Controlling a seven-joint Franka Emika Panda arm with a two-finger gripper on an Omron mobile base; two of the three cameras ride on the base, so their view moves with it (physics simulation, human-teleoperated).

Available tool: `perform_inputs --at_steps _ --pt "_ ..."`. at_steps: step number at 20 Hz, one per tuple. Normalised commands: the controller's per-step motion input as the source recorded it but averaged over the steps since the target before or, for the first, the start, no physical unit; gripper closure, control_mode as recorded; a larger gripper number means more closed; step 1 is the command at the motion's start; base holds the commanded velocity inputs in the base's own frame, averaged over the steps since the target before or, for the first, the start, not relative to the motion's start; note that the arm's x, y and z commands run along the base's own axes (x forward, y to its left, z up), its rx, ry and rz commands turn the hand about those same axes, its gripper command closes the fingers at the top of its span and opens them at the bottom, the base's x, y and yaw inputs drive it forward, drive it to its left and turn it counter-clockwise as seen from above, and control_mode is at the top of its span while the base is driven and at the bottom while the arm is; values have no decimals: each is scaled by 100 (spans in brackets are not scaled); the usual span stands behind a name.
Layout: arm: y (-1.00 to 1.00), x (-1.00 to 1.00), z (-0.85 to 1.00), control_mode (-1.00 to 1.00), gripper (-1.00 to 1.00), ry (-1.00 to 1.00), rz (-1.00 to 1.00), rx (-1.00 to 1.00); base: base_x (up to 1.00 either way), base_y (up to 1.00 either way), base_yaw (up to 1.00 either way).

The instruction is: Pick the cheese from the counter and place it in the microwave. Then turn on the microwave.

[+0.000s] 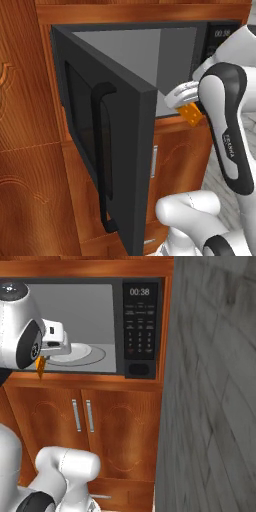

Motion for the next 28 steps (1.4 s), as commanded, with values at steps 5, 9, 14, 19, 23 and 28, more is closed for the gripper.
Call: perform_inputs --at_steps 5,9,14,19,23,28 --pt "22 61 0 -100 100 -13 0 5 0 0 0" --pt "6 71 0 -100 100 -1 0 5 0 0 0" --pt "8 66 0 -100 100 0 0 2 0 0 0" --pt "15 72 0 -100 100 0 0 0 0 0 0" --pt "13 68 -1 -100 100 0 0 0 0 0 0" --pt "15 54 -15 -100 100 0 0 0 0 0 0"
